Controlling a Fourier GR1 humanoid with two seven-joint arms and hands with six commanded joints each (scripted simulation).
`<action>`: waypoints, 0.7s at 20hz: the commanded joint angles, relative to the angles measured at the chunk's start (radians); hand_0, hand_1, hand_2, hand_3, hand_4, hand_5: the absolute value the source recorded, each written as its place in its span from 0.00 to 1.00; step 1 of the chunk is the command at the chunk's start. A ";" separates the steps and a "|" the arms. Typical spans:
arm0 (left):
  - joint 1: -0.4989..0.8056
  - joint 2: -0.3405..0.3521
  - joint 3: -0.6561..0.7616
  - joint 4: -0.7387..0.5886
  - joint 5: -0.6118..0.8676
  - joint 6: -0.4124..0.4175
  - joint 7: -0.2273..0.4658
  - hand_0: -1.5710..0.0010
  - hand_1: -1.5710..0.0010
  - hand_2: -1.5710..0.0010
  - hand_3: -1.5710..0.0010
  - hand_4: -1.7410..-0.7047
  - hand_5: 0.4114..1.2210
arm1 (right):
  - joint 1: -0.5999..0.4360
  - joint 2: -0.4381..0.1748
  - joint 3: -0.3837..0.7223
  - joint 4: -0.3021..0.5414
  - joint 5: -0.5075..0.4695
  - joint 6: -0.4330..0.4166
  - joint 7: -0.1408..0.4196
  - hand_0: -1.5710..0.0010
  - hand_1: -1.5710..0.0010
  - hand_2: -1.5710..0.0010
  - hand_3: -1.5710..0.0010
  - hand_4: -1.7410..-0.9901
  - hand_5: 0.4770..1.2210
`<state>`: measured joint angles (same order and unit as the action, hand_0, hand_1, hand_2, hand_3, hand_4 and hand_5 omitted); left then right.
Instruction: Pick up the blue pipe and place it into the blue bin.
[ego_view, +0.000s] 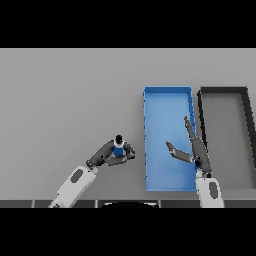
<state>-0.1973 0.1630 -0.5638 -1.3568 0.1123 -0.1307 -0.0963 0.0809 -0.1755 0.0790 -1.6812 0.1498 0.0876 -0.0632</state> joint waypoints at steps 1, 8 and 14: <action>0.012 0.009 0.001 -0.002 0.004 -0.007 -0.021 0.38 0.30 0.26 0.29 0.18 0.78 | 0.003 -0.003 -0.001 -0.010 -0.002 0.000 -0.003 1.00 1.00 1.00 1.00 0.74 0.11; 0.024 0.009 -0.045 -0.046 -0.056 0.028 -0.057 0.08 0.06 0.05 0.07 0.22 0.95 | -0.014 -0.001 0.002 0.009 0.010 -0.006 0.003 1.00 1.00 1.00 1.00 0.76 0.11; -0.002 -0.047 -0.024 -0.130 -0.043 0.034 -0.109 0.02 0.02 0.01 0.02 0.25 0.99 | -0.006 -0.006 0.006 0.001 0.031 -0.015 -0.006 1.00 1.00 1.00 1.00 0.80 0.10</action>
<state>-0.1994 0.1153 -0.5881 -1.4870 0.0688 -0.0982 -0.2084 0.0748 -0.1811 0.0854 -1.6800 0.1812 0.0724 -0.0718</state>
